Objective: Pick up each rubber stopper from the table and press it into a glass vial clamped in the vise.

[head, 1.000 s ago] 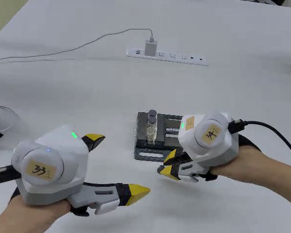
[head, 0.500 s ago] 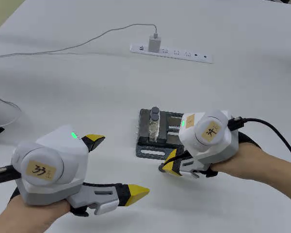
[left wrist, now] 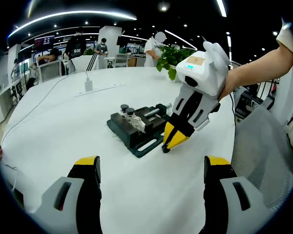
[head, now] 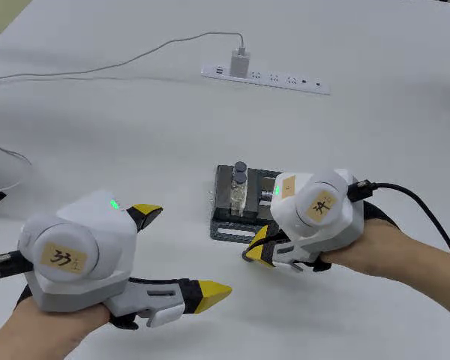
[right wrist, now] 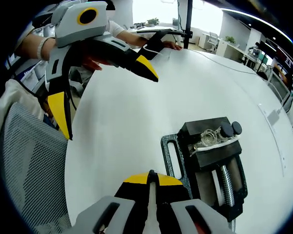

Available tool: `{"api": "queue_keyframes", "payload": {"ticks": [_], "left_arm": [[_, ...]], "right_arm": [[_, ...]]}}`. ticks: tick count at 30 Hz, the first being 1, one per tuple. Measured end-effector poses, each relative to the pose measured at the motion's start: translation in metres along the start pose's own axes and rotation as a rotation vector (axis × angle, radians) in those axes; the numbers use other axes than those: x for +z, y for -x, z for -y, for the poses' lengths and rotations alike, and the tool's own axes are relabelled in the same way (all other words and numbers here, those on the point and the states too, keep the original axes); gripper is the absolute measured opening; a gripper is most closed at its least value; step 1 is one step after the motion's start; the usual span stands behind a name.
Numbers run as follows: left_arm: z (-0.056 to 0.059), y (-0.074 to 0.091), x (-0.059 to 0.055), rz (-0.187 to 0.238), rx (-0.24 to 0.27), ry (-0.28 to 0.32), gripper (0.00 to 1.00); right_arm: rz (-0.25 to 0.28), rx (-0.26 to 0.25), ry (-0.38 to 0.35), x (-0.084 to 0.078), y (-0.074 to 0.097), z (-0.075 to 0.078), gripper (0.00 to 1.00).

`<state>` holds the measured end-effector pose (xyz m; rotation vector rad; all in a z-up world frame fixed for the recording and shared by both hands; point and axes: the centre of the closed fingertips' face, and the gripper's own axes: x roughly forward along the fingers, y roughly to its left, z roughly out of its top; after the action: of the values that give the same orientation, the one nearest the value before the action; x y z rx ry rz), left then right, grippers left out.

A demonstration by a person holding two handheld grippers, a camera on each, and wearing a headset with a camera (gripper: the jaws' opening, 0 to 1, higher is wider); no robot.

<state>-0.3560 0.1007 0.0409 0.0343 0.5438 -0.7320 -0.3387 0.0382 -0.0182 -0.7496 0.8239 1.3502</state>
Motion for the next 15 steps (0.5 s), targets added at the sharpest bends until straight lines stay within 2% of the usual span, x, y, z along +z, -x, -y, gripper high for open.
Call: {"api": "queue_keyframes", "payload": {"ticks": [5, 15], "left_arm": [[-0.0002, 0.0007, -0.0009, 0.001, 0.002, 0.005, 0.86], [-0.0003, 0.0005, -0.0017, 0.003, 0.001, 0.008, 0.86]], "right_arm": [[-0.007, -0.009, -0.002, -0.0007, 0.0005, 0.0027, 0.05], [-0.01, -0.018, -0.023, -0.0022, 0.0004, 0.0076, 0.02]]}}
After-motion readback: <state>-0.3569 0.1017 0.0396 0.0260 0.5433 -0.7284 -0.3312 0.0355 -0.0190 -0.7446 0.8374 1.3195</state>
